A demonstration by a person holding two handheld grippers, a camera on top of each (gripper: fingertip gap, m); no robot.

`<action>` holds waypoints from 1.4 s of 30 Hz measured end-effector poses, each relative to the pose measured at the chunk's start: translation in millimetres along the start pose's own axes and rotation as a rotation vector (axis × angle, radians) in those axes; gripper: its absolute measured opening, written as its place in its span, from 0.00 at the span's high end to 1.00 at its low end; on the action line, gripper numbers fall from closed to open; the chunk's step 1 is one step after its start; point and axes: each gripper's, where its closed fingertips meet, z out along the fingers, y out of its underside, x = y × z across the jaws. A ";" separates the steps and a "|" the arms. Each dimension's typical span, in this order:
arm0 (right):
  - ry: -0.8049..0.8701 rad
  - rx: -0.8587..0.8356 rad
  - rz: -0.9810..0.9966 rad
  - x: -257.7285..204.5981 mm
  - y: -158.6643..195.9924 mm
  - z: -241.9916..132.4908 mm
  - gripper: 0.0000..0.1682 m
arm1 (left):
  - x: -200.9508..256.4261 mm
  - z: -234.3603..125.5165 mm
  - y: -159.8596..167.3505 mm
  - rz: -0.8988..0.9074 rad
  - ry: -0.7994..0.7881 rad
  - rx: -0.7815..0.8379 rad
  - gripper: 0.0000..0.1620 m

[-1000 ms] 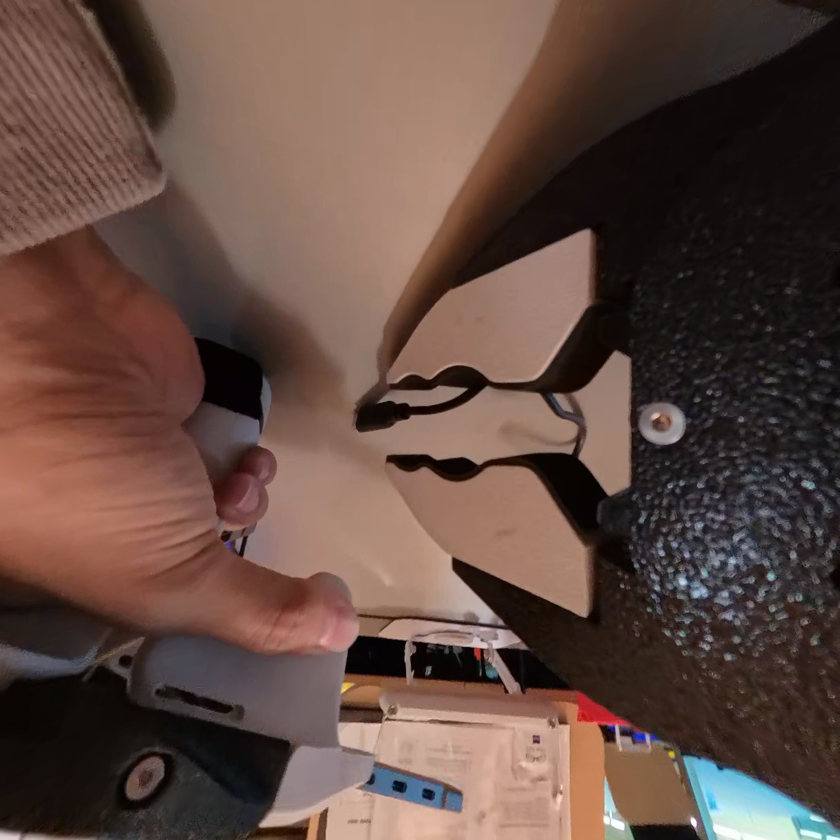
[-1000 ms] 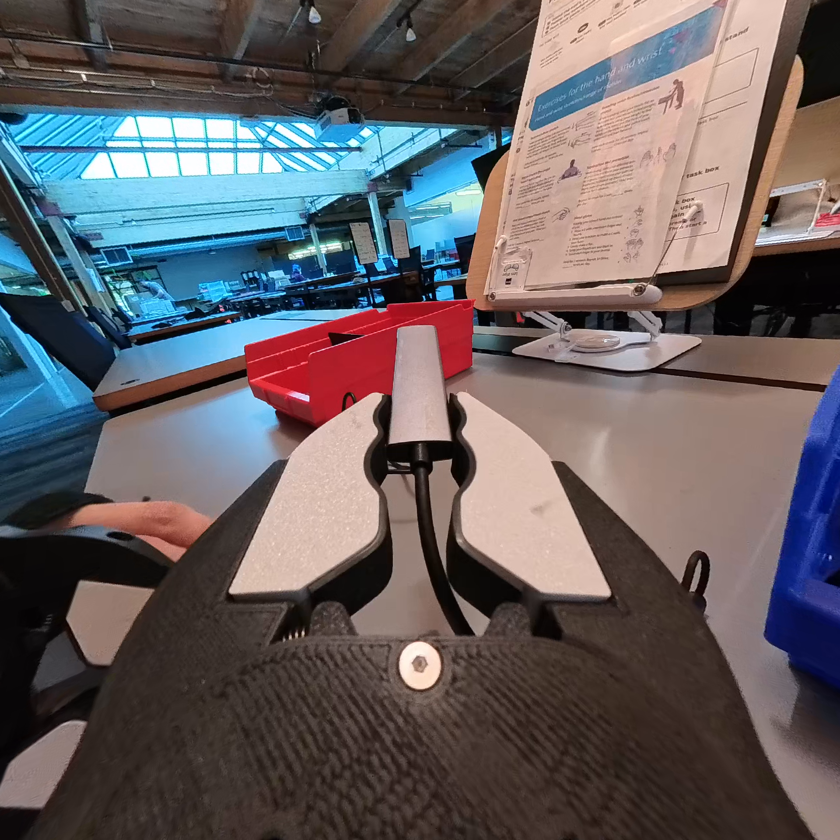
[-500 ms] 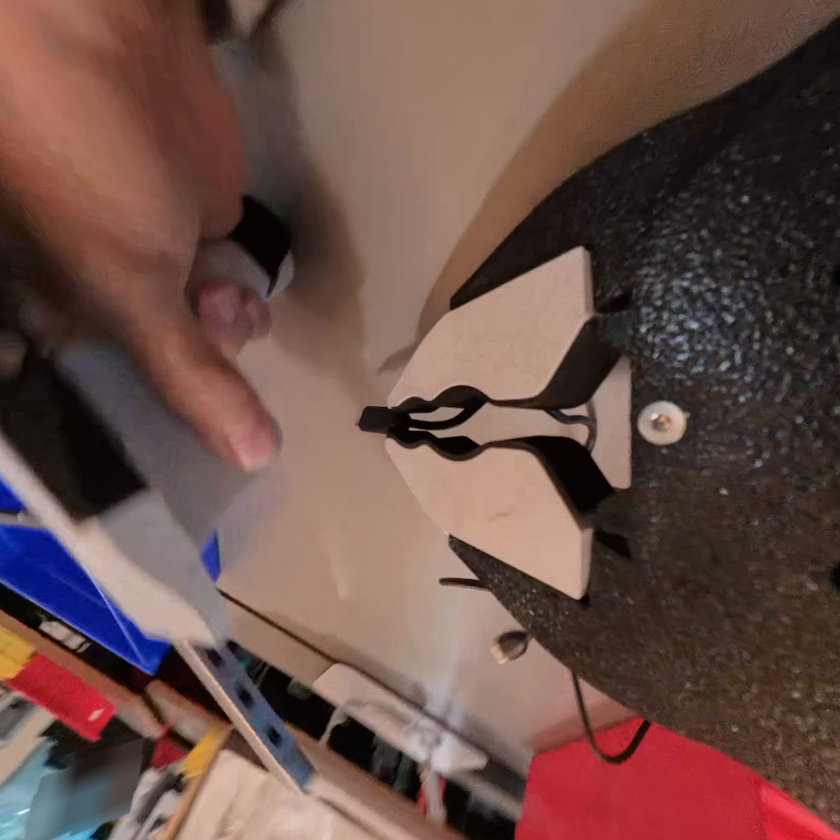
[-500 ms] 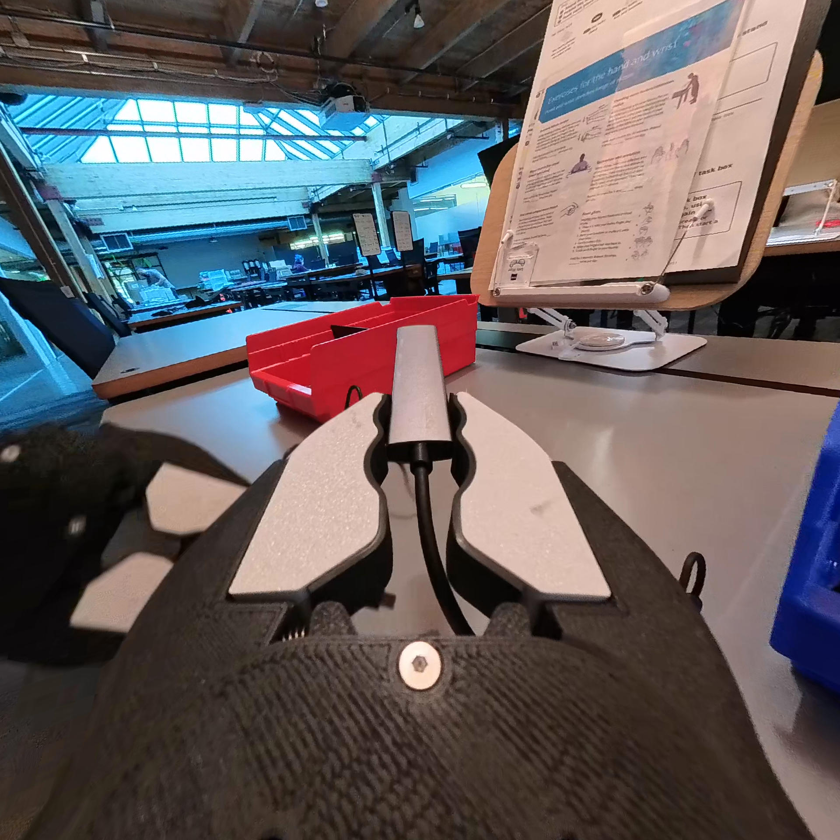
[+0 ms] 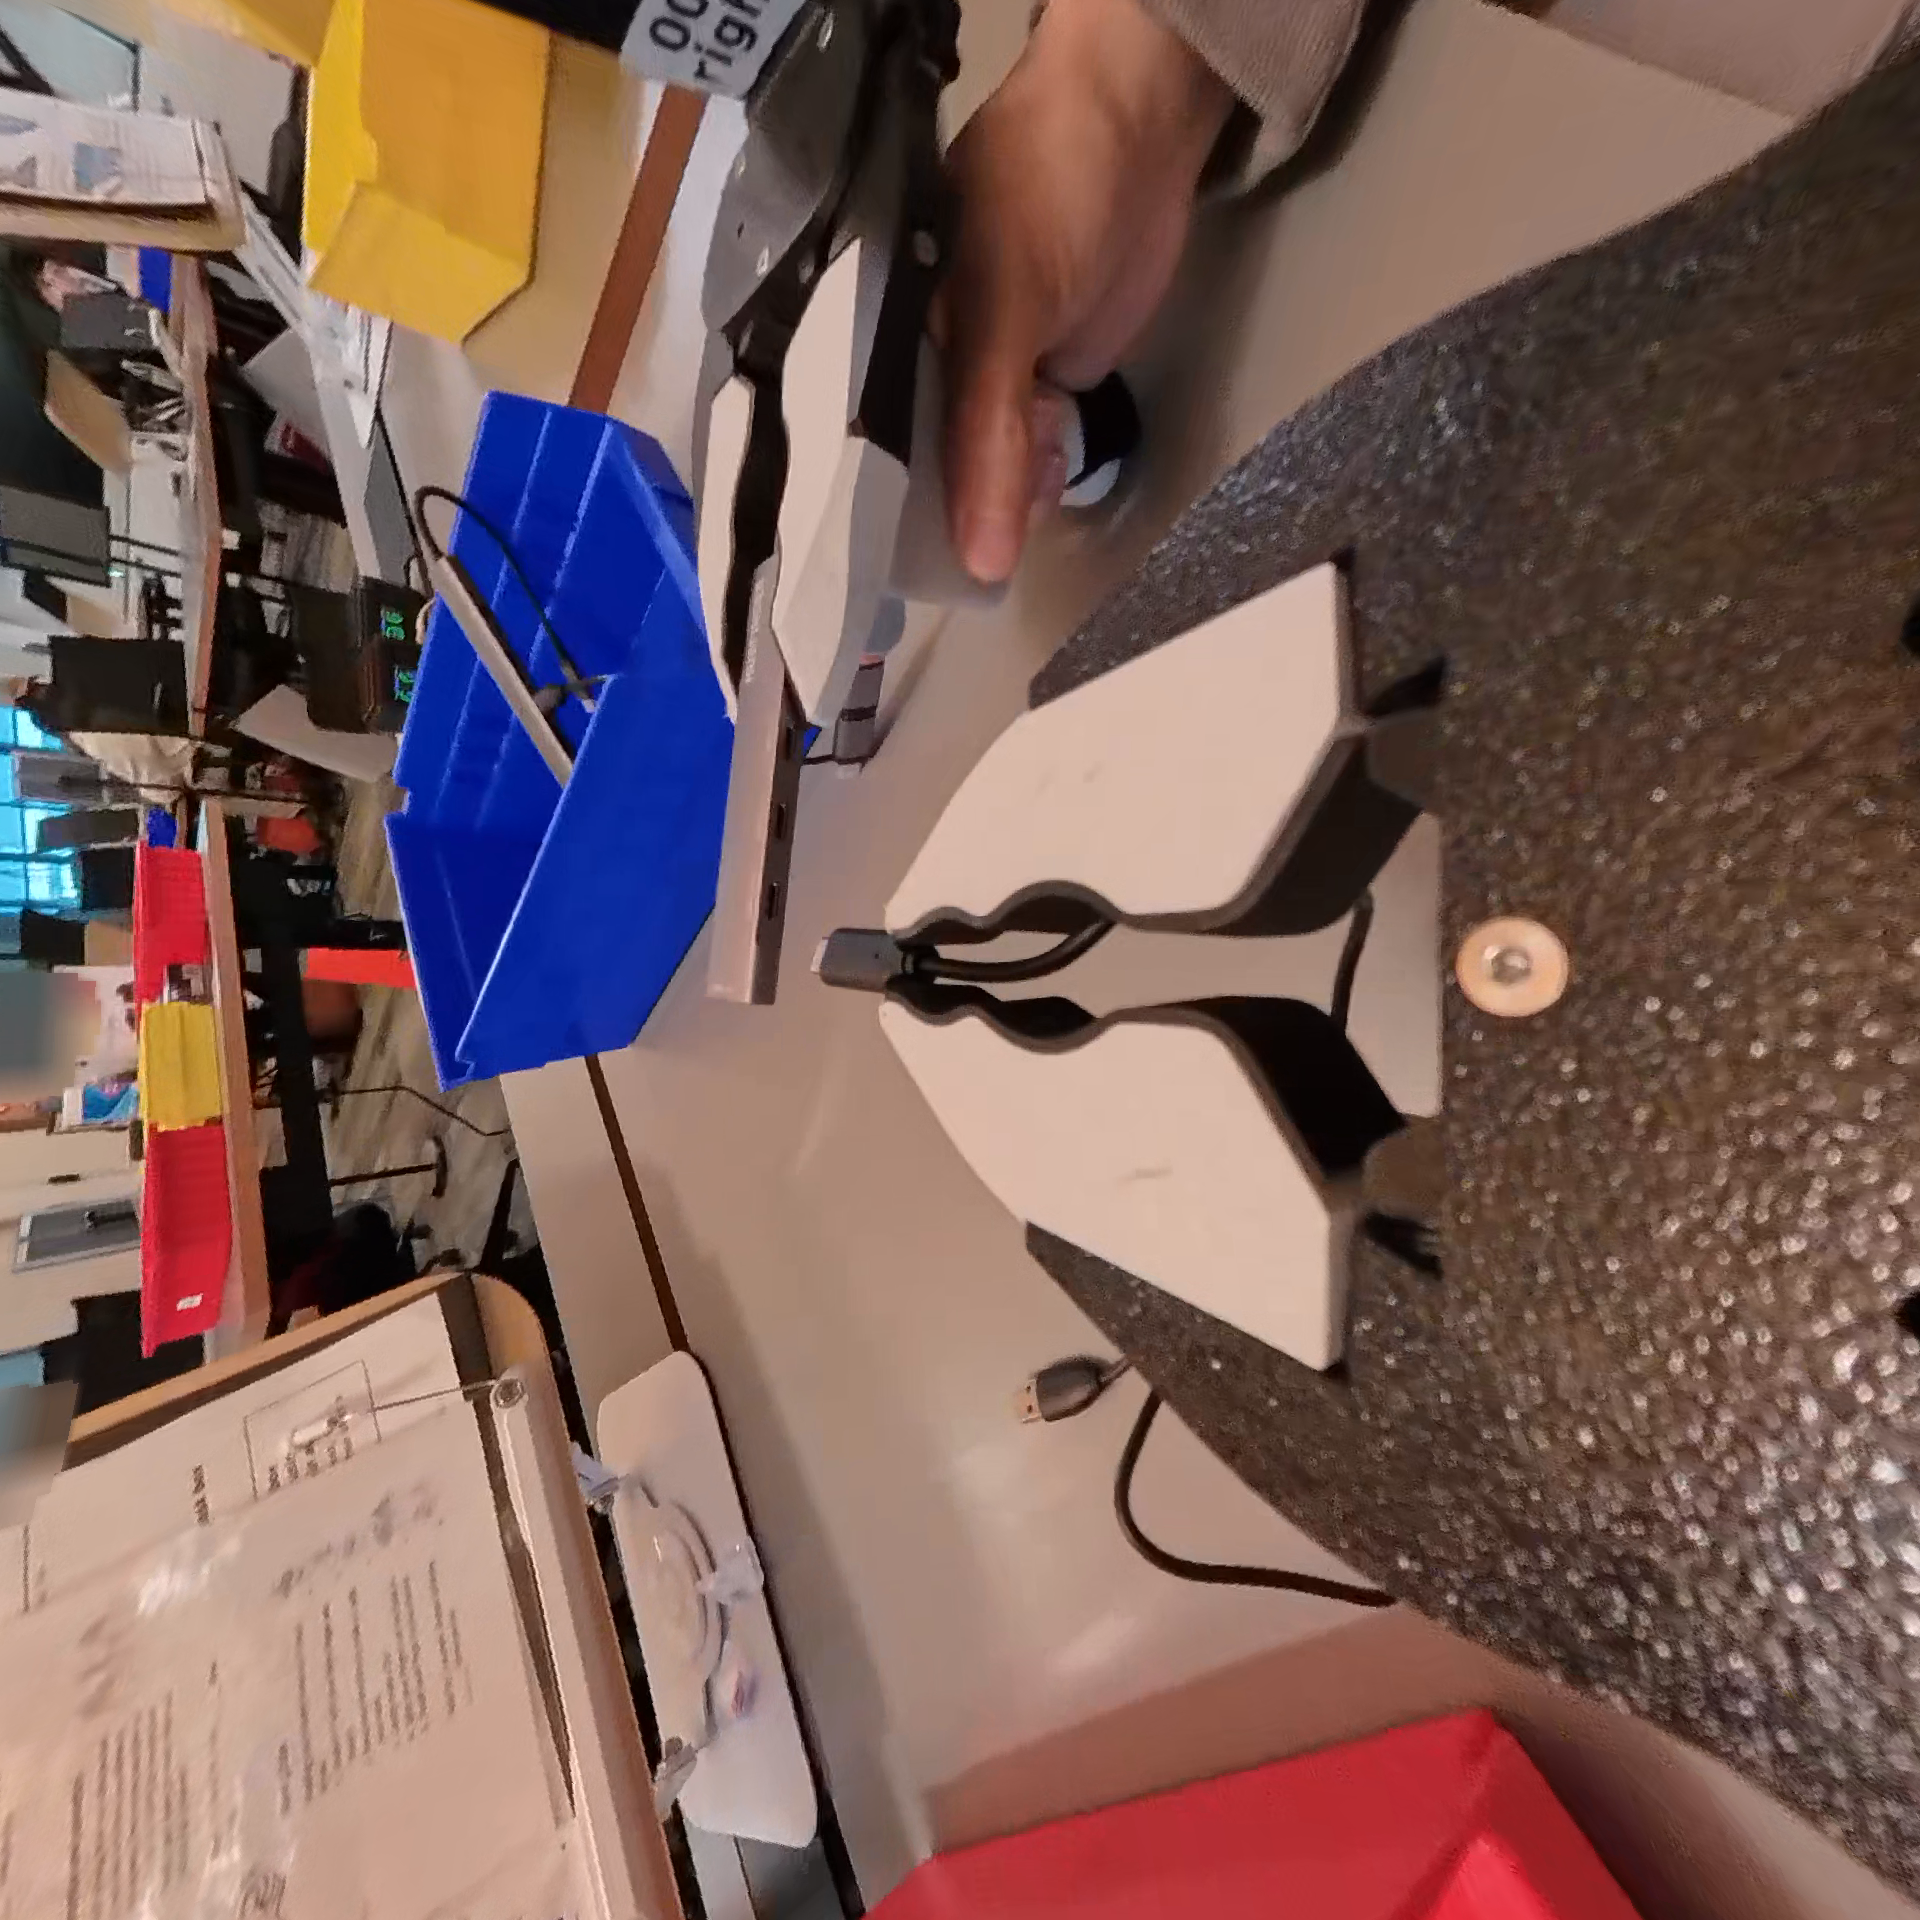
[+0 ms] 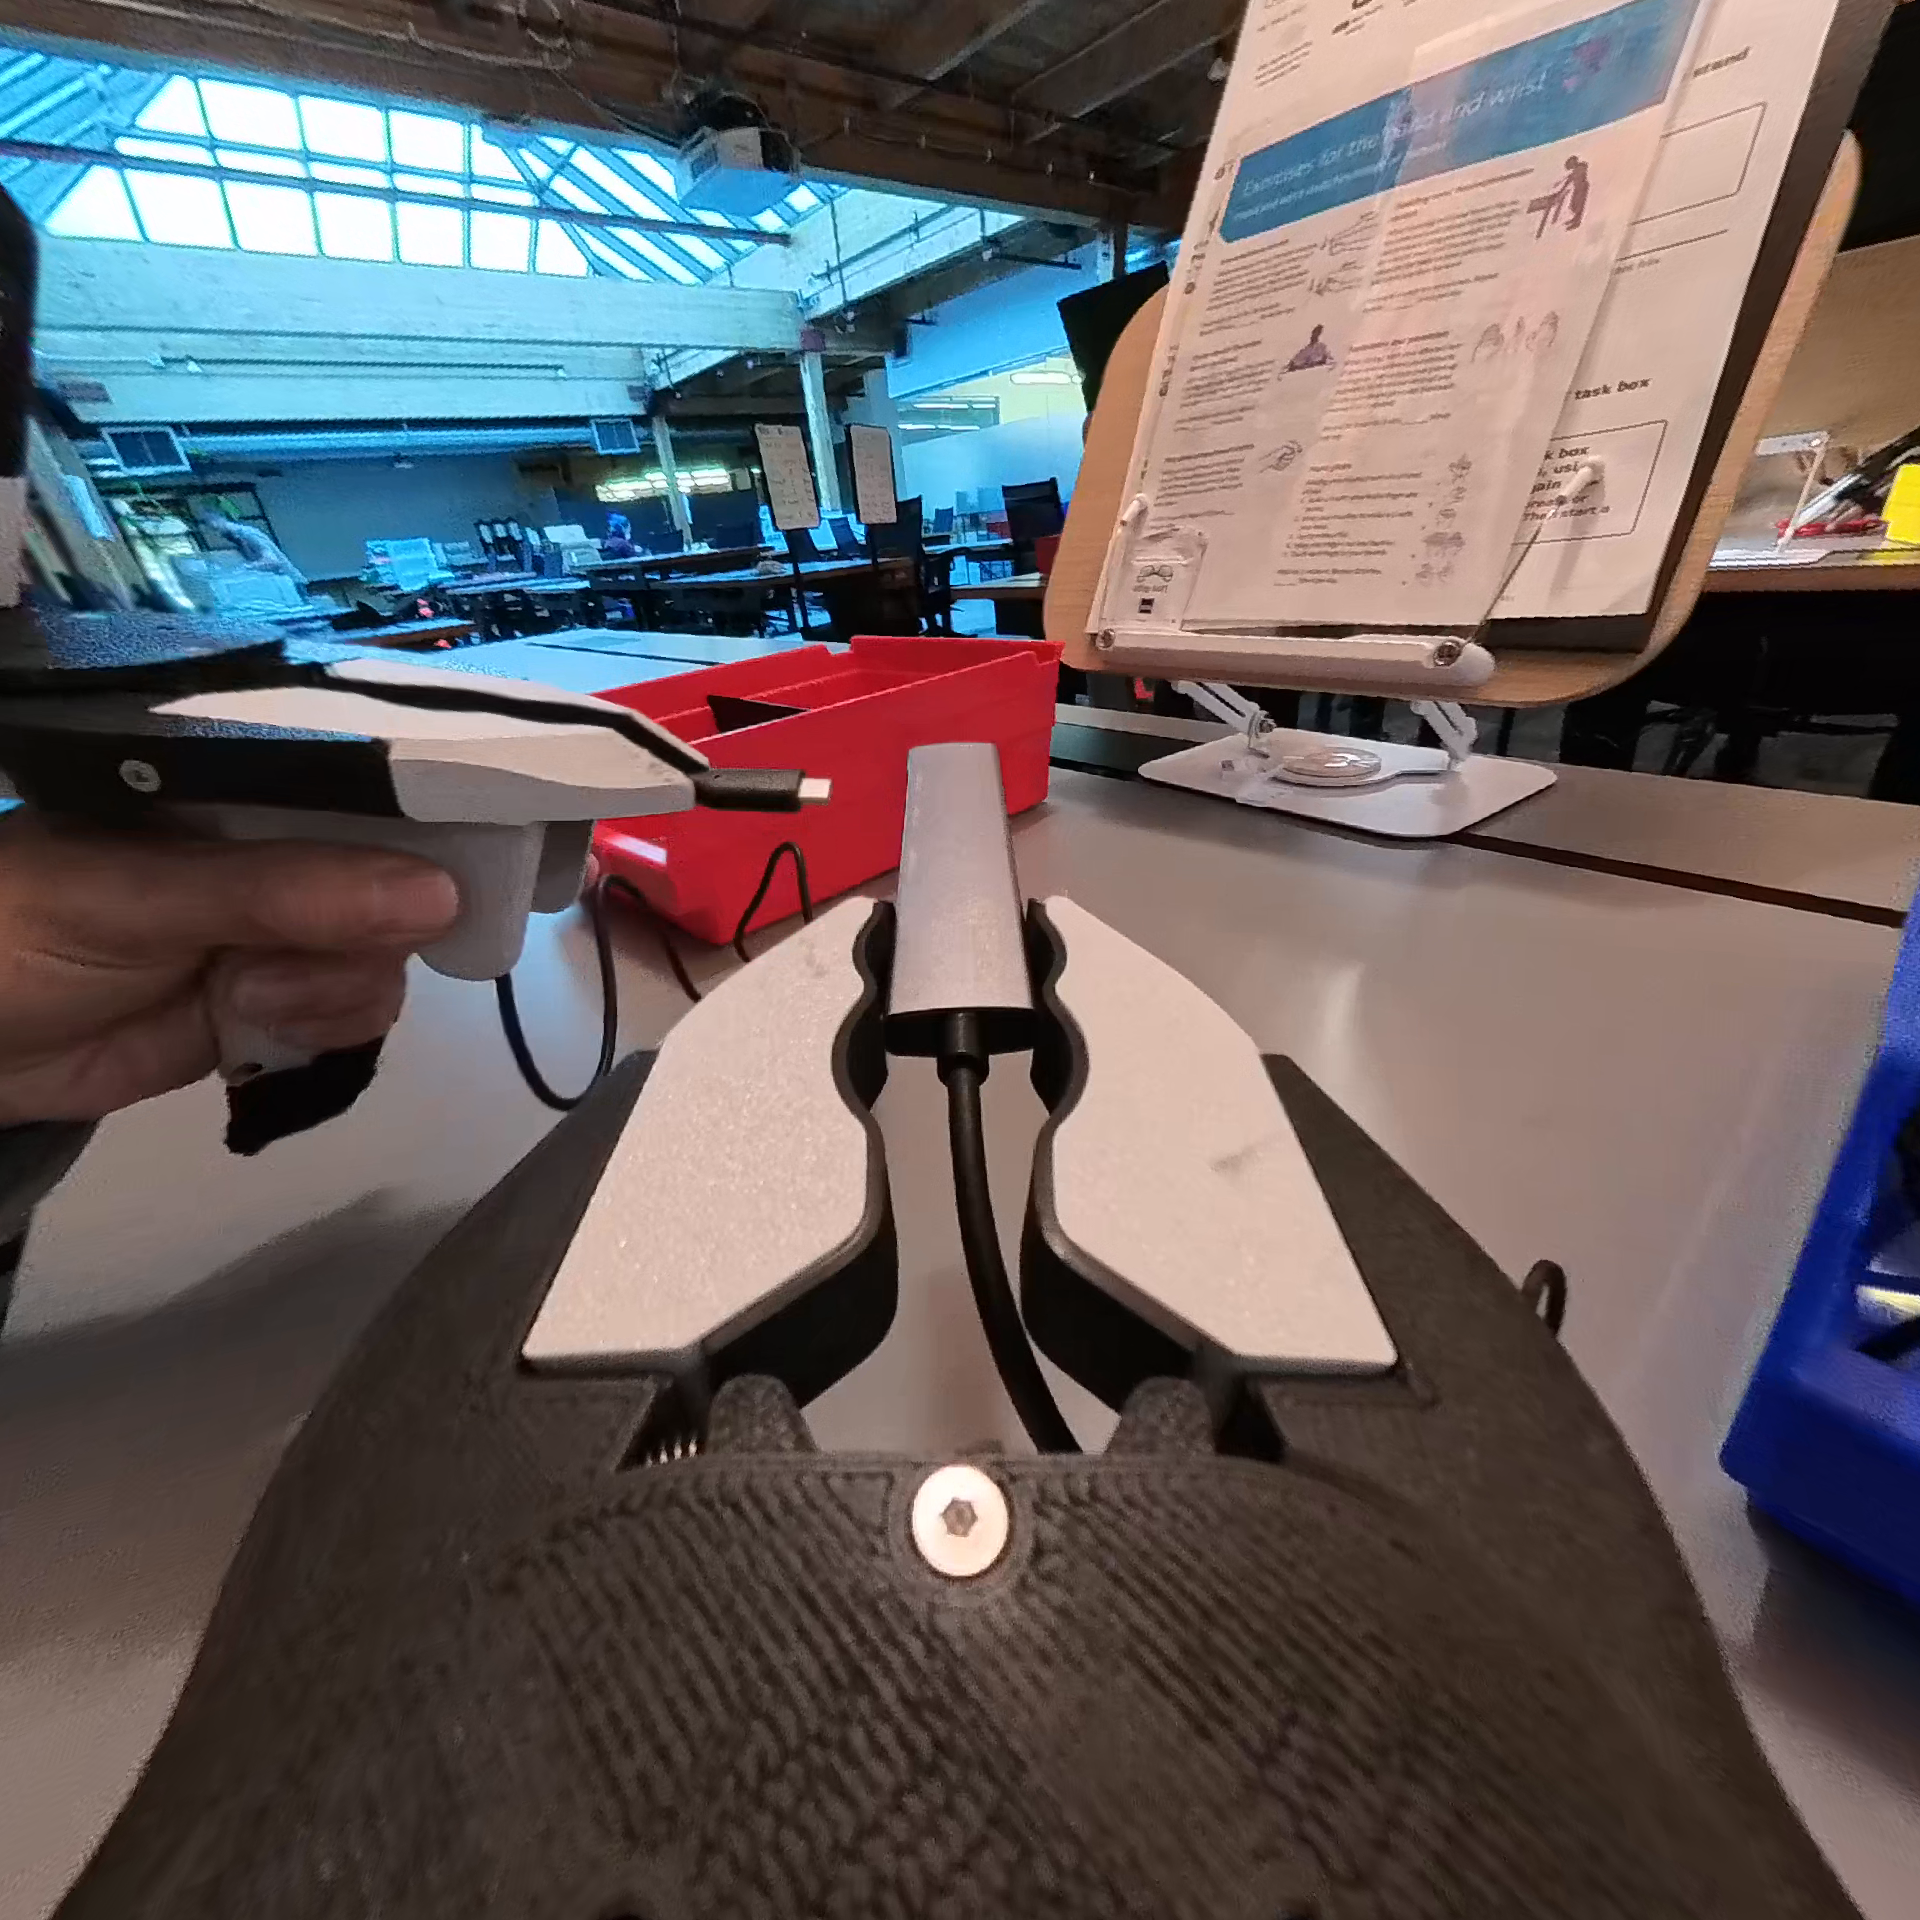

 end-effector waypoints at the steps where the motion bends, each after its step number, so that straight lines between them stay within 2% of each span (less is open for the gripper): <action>1: 0.005 -0.004 -0.009 -0.2 0.5 0.4 0.86 | -1.2 1.3 0.1 -0.008 -0.009 0.010 0.96; 15: -0.009 -0.023 -0.030 -4.5 3.0 2.2 0.86 | 6.2 14.3 0.9 -0.027 -0.012 0.016 0.96; 22: 0.000 -0.028 -0.030 -3.4 3.6 2.6 0.85 | 7.9 16.6 1.3 -0.074 -0.010 0.045 0.96; 27: -0.005 -0.028 -0.050 -6.4 3.6 2.6 0.85 | 7.7 18.4 -0.3 -0.172 -0.002 0.097 0.96; 29: 0.021 -0.049 -0.079 -6.2 6.3 4.6 0.85 | 5.6 20.6 2.3 -0.129 -0.035 0.101 0.96; 32: 0.012 -0.028 -0.052 -4.6 3.5 2.6 0.85 | 7.4 21.2 -0.2 0.040 -0.074 0.126 0.96; 35: 0.009 -0.014 -0.031 -3.0 1.7 1.0 0.85 | 7.3 23.7 -1.3 0.143 -0.091 0.130 0.91; 38: -0.030 -0.022 -0.046 -9.2 2.8 1.8 0.85 | 6.5 28.1 2.6 0.158 -0.090 0.104 0.88; 40: -0.011 -0.028 -0.059 -8.2 3.6 2.5 0.85 | 6.6 28.8 3.7 0.148 -0.087 0.105 0.93; 42: -0.014 -0.024 -0.058 -8.9 3.2 2.8 0.85 | 6.5 27.5 2.1 0.165 -0.103 0.119 0.93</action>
